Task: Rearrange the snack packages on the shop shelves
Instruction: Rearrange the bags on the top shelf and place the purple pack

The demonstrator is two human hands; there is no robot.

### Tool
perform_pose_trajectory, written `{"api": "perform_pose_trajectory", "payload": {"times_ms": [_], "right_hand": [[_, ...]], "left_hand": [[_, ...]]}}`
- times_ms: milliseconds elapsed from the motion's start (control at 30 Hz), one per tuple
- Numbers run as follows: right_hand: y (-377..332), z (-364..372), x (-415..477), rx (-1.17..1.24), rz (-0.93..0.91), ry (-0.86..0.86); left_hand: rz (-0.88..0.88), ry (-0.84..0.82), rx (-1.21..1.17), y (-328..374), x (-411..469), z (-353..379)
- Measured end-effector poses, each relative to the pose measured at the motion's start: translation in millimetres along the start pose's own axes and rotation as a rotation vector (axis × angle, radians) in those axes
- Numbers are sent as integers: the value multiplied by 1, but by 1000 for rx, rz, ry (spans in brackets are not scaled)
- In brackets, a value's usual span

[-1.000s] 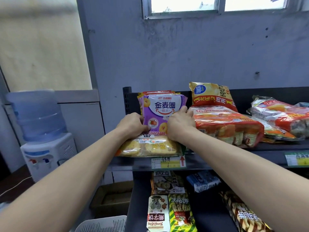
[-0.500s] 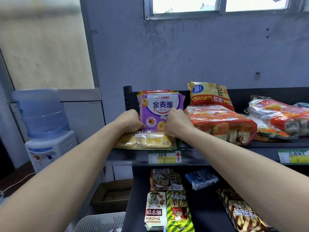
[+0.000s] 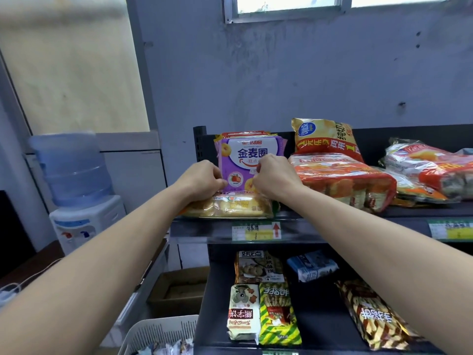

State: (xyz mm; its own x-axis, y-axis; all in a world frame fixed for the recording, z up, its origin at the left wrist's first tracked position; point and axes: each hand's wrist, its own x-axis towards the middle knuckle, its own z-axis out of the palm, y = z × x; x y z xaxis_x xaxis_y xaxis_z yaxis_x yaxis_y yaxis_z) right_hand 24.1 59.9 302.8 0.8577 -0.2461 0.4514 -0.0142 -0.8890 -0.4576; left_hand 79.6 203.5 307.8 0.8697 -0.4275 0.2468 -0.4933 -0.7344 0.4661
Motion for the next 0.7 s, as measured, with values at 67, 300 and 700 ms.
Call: {"api": "perform_pose_trajectory", "payload": {"times_ms": [67,300,700], "right_hand": [[1,-2,-1,13,-9,2],[5,-15,-14,98,-73,60],[35,-60,-70,137,-143,180]], "left_hand": [[42,56,-71,6,0,2],[206,152,-149,33,-4,1],[405,141,-265,96,-71,18]]}}
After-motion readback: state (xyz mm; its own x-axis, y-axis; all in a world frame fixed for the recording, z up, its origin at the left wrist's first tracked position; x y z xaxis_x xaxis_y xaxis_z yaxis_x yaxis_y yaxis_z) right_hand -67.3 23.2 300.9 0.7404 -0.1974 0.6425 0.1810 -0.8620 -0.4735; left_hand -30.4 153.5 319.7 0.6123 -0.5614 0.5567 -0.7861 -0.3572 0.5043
